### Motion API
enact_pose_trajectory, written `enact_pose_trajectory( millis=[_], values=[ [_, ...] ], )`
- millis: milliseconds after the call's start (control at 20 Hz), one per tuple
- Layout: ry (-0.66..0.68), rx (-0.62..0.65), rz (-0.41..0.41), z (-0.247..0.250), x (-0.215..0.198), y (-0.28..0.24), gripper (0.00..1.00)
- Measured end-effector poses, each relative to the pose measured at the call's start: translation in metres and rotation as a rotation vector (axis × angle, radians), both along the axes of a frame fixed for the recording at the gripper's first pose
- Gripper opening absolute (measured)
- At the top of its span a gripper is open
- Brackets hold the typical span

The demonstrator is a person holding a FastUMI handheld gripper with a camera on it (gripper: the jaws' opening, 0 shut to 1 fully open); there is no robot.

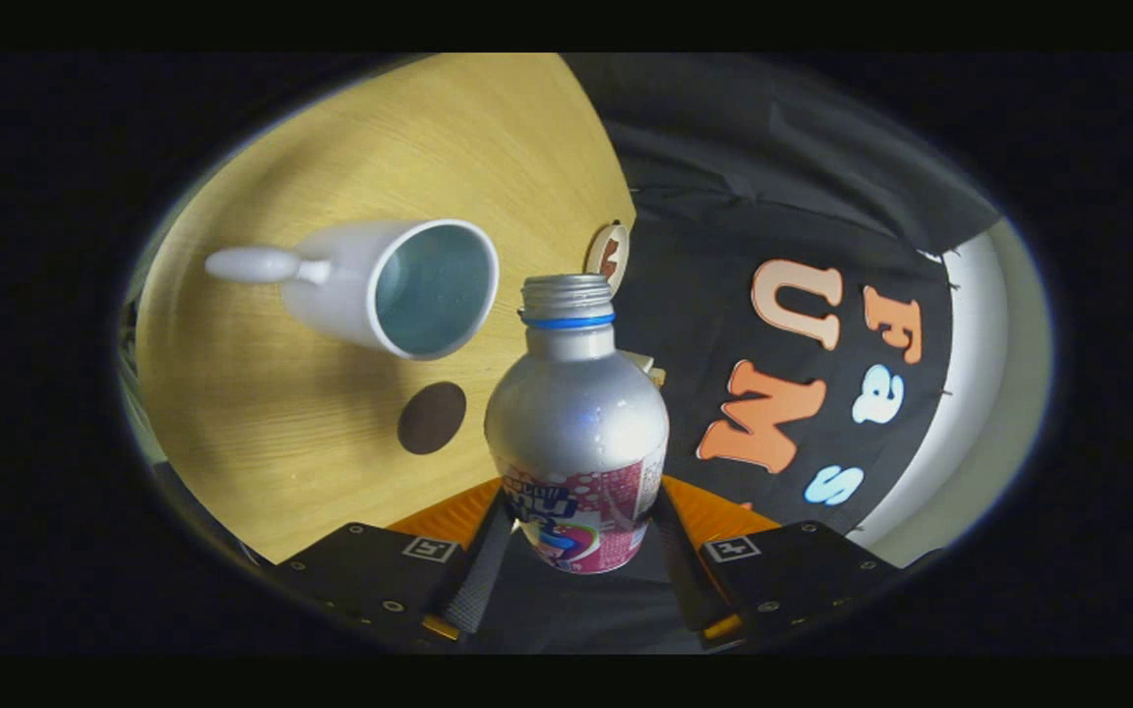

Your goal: Take the bottle from table, then pour the juice into the cup, finally place the bottle on the coaster

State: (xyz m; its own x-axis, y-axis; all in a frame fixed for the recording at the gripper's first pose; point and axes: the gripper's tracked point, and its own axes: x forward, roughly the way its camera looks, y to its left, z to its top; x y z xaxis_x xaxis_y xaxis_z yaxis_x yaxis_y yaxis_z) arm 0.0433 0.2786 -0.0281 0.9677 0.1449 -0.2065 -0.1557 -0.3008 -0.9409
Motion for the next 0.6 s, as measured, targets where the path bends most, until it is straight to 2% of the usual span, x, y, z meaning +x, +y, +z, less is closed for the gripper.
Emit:
enact_pose_trajectory(
  millis=[600],
  values=[
    [0.217, 0.698, -0.116, -0.009, 0.023, -0.031, 0.76]
  ],
)
